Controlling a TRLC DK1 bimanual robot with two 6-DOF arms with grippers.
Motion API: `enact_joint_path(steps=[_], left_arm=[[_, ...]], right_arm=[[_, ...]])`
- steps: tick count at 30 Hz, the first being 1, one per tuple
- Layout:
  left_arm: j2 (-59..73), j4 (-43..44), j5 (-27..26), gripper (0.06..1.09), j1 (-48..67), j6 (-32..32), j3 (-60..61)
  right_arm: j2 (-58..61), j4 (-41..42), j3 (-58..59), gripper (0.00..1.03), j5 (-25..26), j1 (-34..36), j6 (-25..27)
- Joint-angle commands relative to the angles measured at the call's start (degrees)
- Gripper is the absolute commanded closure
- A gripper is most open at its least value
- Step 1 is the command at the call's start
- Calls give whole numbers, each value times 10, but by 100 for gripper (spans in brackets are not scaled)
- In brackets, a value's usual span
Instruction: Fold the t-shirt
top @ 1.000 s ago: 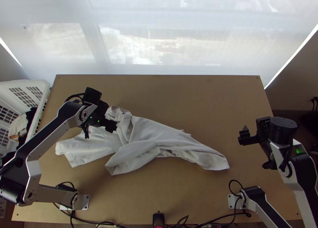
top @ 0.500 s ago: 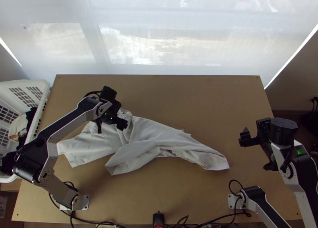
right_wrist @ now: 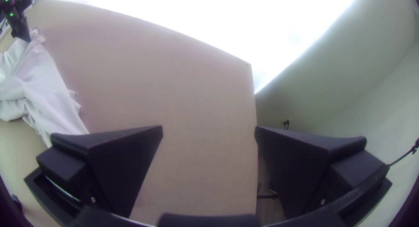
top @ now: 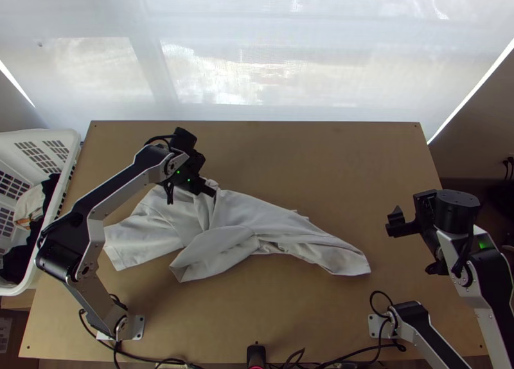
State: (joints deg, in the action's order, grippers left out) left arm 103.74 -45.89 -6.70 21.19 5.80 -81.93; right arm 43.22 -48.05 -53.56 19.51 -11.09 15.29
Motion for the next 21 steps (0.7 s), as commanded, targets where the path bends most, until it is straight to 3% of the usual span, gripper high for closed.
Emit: enact_joint_path(steps=[1,21], left_arm=[[-4,-29,-56,105,32,-6,-102],[143,-54,-59,105,233,-9,-460]], right_arm=[[10,12,0,5,0,-2,3],[60,22,-52,5,-1,-14,-4]])
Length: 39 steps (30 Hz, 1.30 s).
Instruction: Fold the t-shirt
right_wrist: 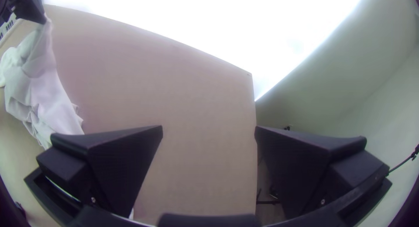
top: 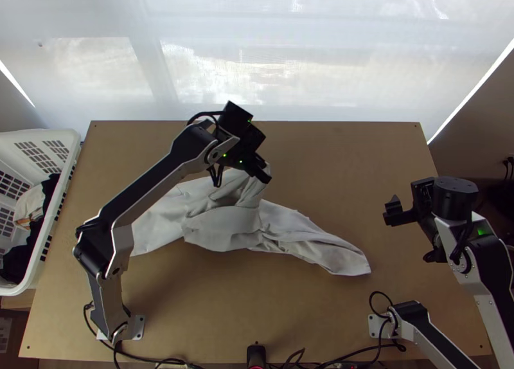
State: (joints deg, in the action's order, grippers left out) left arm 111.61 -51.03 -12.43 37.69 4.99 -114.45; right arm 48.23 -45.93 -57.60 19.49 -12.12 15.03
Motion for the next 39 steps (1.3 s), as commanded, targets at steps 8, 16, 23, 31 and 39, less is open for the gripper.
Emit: enact_joint_path(steps=[8,16,23,31,39], left_arm=[[89,80,9,105,165,-2,-173],[123,69,10,60,176,-4,-155],[108,15,19,12,157,-2,-133],[48,-67,21,12,48,2,-97],[-74,-70,21,12,-68,0,-3]], right_arm=[[6,-1,-13,5,-1,3,-3],[12,1,-10,5,-1,3,-8],[17,7,-8,5,-1,-3,-8],[54,24,-11,5,-14,-34,-12],[128,53,-1,5,-74,-95,-19]])
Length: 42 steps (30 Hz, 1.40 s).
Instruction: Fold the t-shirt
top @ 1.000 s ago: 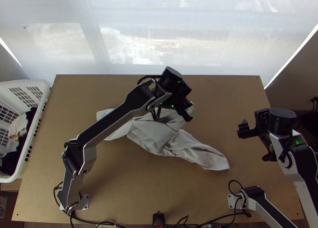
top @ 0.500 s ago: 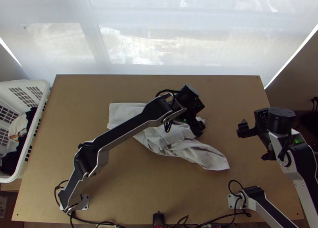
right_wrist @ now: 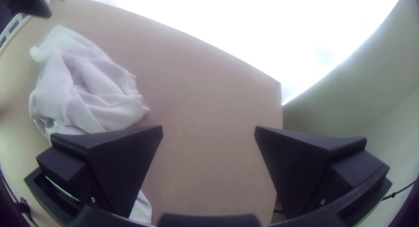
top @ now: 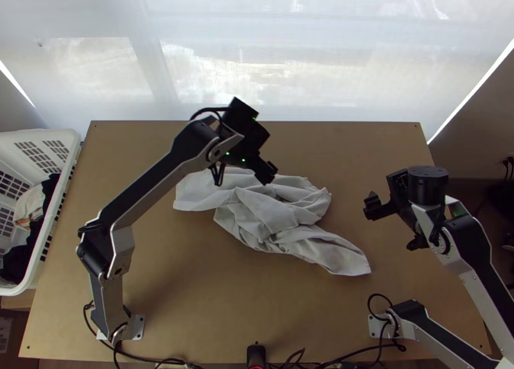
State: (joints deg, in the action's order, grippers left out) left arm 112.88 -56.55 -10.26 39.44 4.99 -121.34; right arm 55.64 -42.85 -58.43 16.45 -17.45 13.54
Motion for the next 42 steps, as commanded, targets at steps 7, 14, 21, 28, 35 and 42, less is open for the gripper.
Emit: enact_joint_path(steps=[7,14,21,28,35,42], left_arm=[[-217,-14,0,11,-162,4,208],[-306,-14,0,11,-209,8,304],[-352,-14,0,12,-217,6,356],[-373,-15,4,12,-219,10,378],[-379,-15,5,12,-219,12,383],[-383,-15,9,12,-220,19,390]], right_arm=[[159,57,2,5,-166,-44,-8],[289,59,-36,5,-233,-12,-27],[380,62,-83,5,-265,-6,-43],[431,75,-111,5,-273,-7,-51],[476,77,-143,6,-274,-5,-49],[477,69,-144,64,-286,-7,-38]])
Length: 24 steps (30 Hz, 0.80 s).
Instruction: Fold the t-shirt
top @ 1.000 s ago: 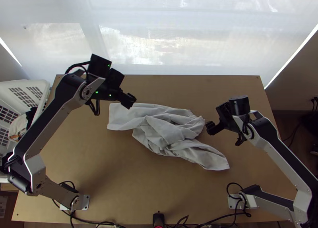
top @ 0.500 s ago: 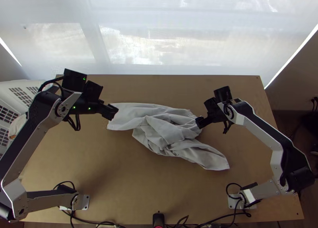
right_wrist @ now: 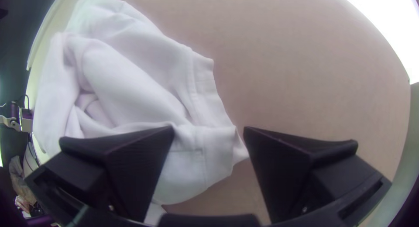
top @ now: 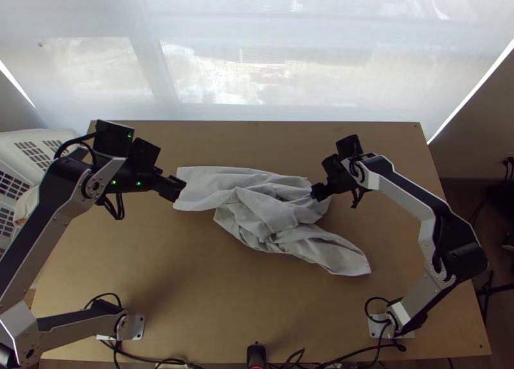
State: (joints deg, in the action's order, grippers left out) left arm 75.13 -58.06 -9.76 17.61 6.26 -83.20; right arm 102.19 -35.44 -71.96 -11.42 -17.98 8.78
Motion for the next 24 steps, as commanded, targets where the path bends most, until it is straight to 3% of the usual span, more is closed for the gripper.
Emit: enact_joint_path(steps=[1,2,9,12,24], left_arm=[[-5,0,4,12,-1,7,9],[-4,1,4,12,-1,8,10],[-3,8,4,12,1,10,11],[-3,8,4,12,3,11,11],[4,21,12,12,13,12,0]], right_arm=[[9,-5,-10,78,-9,-3,12],[5,-5,-10,87,-10,-4,17],[-45,-16,-6,100,-10,-12,30],[-81,-16,-6,100,-3,-19,49],[-226,-45,-116,100,118,-110,92]])
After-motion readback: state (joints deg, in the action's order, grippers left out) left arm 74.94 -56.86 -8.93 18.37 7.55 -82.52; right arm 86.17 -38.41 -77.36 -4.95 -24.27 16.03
